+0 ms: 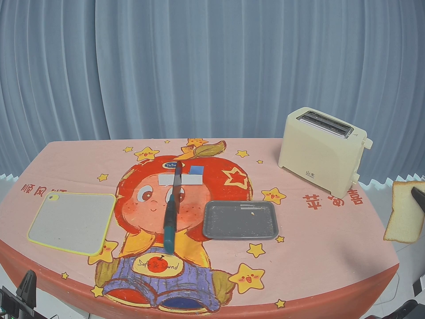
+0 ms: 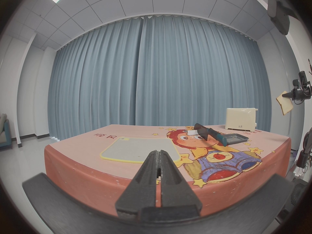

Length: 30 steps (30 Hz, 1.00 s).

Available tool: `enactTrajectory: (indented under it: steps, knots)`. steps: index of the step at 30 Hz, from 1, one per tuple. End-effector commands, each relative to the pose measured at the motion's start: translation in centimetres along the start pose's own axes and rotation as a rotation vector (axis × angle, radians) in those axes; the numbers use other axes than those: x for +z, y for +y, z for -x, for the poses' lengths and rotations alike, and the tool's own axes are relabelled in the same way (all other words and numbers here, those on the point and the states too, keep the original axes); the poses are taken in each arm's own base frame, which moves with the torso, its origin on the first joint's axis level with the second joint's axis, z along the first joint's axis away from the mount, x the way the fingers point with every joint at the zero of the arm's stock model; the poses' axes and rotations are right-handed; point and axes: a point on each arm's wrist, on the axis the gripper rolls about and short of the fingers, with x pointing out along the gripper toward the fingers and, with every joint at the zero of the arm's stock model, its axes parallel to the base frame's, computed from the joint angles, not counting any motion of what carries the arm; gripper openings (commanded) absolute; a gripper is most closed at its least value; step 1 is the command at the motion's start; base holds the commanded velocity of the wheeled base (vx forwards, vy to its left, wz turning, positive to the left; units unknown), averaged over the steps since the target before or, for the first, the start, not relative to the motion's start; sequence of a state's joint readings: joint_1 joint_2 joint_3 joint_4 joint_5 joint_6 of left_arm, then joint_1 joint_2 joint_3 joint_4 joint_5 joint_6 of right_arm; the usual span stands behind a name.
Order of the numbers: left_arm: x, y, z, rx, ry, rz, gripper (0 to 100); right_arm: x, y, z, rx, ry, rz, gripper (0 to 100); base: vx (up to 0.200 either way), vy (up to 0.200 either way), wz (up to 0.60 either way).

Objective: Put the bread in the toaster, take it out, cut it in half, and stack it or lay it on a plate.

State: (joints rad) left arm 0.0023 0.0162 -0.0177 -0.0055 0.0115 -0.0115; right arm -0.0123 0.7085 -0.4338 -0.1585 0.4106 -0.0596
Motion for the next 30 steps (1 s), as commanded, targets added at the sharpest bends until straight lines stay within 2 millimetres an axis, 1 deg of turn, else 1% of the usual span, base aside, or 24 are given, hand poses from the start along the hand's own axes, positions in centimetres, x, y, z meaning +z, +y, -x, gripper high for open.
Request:
enactTrajectory:
  steps: [1, 30]
  knots:
    - [-0.52, 0.01, 0.00, 0.002, 0.001, 0.001, 0, -0.05, -0.03, -0.07, 0.001, 0.005, -0.002, 0, 0.000, 0.200, 0.00]
    - [-0.52, 0.01, 0.00, 0.002, 0.001, -0.002, 0, -0.05, 0.04, 0.01, 0.007, 0.002, 0.000, 0, 0.000, 0.200, 0.00]
